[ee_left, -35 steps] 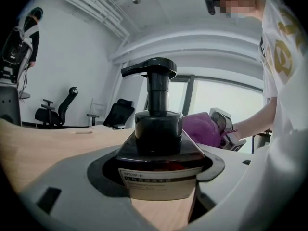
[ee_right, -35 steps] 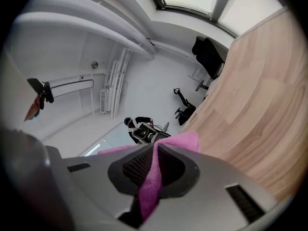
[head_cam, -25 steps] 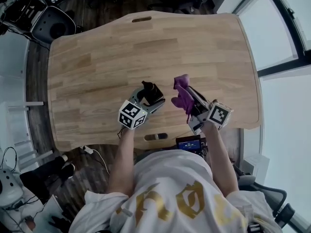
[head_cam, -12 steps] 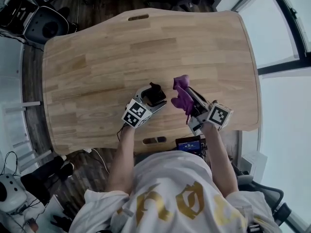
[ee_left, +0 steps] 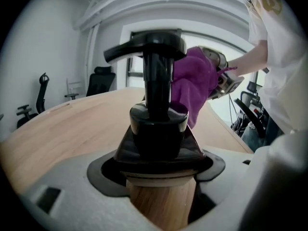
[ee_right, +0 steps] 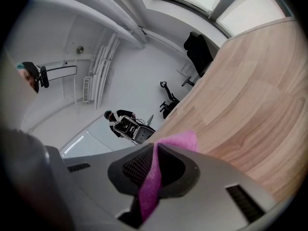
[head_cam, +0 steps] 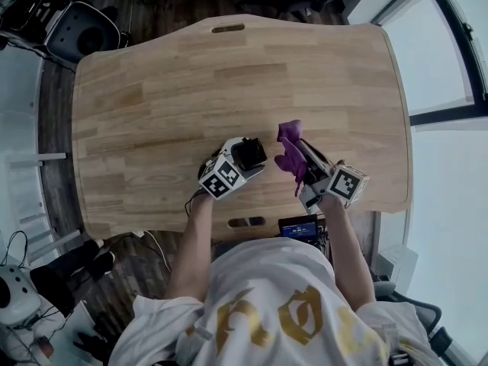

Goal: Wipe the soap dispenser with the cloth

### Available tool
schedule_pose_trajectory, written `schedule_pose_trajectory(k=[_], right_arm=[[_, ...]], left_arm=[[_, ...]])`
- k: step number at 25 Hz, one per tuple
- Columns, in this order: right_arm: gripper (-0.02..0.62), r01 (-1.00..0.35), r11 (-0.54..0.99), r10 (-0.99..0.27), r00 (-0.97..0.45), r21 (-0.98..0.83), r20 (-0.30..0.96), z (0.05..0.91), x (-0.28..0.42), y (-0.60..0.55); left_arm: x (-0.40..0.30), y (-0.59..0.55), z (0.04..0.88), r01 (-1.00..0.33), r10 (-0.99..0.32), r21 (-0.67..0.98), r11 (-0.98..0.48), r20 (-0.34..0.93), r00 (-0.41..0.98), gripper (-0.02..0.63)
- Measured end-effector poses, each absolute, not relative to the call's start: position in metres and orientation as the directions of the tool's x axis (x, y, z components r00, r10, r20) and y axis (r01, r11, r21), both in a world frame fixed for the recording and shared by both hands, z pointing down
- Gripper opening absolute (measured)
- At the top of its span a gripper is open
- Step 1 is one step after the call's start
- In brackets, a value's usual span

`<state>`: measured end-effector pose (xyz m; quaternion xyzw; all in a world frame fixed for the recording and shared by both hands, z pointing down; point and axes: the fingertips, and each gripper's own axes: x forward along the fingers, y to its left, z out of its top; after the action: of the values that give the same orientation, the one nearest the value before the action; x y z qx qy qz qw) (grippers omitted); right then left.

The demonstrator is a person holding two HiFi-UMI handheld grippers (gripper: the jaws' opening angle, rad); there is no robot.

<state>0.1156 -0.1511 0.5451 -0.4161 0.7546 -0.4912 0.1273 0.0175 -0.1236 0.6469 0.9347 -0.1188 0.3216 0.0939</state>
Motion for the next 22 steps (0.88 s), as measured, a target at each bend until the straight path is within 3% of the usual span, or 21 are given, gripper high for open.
schedule_pose_trajectory(k=[4, 10, 14, 20, 21, 22], right_arm=[[0.029, -0.504, 0.184, -0.743, -0.633, -0.844, 0.216, 0.542, 0.106, -0.152], [0.029, -0.514, 0.209, -0.788, -0.593, -0.832, 0.168, 0.524, 0.111, -0.148], [0.029, -0.575, 0.232, -0.809, -0.562, -0.784, 0.173, 0.514, 0.114, -0.144], [0.029, -0.671, 0.302, -0.826, -0.539, -0.677, 0.166, 0.486, 0.108, -0.132], [0.029, -0.684, 0.314, -0.827, -0.537, -0.659, 0.163, 0.481, 0.106, -0.129], [0.029, -0.695, 0.325, -0.830, -0.535, -0.641, 0.158, 0.475, 0.103, -0.128]], left_arm=[[0.013, -0.123, 0.655, -0.273, -0.183, 0.032, -0.961, 0.667, 0.722, 0.359], [0.005, -0.123, 0.653, -0.349, -0.214, 0.069, -0.935, 0.674, 0.707, 0.360], [-0.009, -0.122, 0.634, -0.402, -0.235, 0.144, -0.904, 0.619, 0.750, 0.360], [-0.043, -0.116, 0.583, -0.554, -0.413, 0.215, -0.805, 0.468, 0.781, 0.353], [-0.049, -0.114, 0.571, -0.576, -0.447, 0.217, -0.788, 0.442, 0.778, 0.339], [-0.054, -0.115, 0.559, -0.605, -0.492, 0.206, -0.769, 0.414, 0.766, 0.277]])
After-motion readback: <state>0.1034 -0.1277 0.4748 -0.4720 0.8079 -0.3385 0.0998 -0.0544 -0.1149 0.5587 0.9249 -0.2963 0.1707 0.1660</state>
